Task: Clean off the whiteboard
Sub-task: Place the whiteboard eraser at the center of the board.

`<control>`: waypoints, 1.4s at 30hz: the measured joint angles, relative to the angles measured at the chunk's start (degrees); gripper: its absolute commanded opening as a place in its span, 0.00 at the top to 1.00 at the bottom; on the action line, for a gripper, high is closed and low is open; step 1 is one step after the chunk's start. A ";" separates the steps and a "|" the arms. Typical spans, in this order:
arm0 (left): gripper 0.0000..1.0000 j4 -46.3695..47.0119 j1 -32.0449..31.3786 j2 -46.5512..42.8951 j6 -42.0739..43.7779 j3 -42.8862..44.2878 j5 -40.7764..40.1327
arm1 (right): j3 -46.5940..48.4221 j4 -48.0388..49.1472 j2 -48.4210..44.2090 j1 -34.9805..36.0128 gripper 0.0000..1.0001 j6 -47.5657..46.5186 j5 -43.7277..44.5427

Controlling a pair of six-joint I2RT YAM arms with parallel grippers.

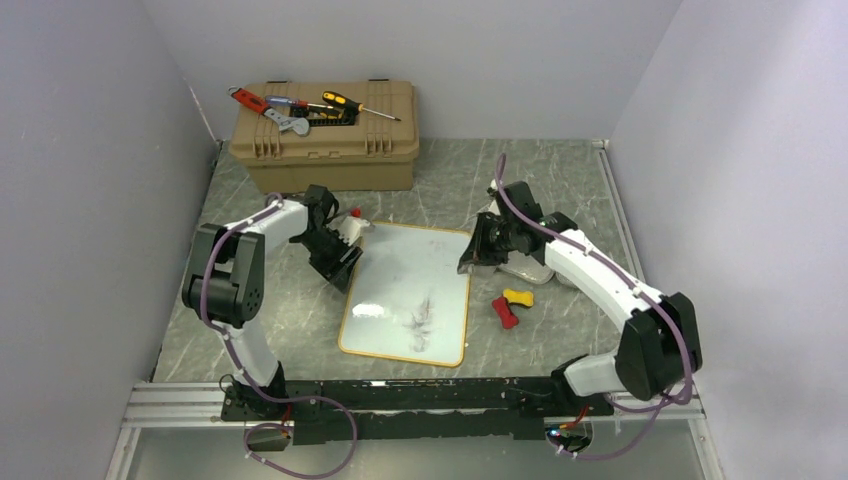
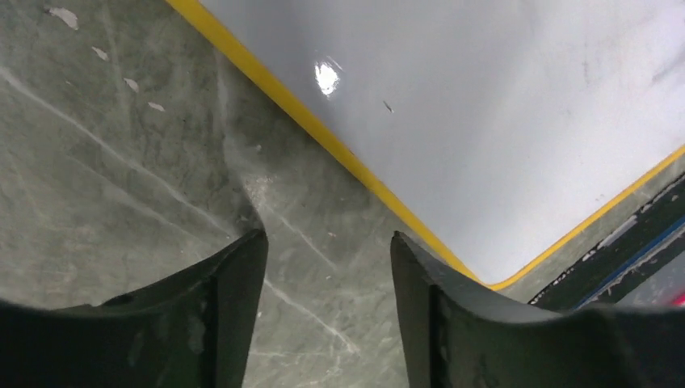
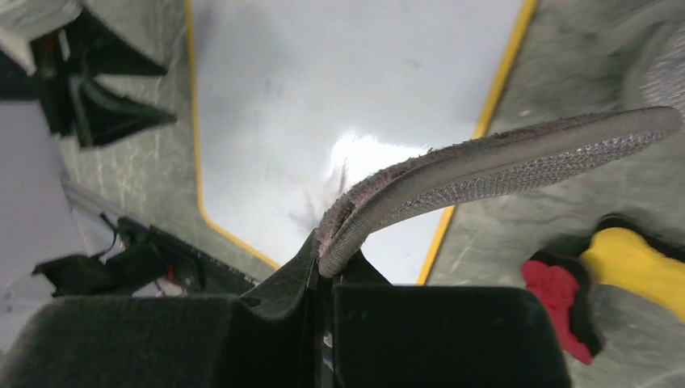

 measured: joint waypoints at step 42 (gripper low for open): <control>0.13 -16.39 13.49 16.28 10.01 22.08 11.13 | 40.35 -1.95 44.11 -8.41 0.40 -3.63 9.55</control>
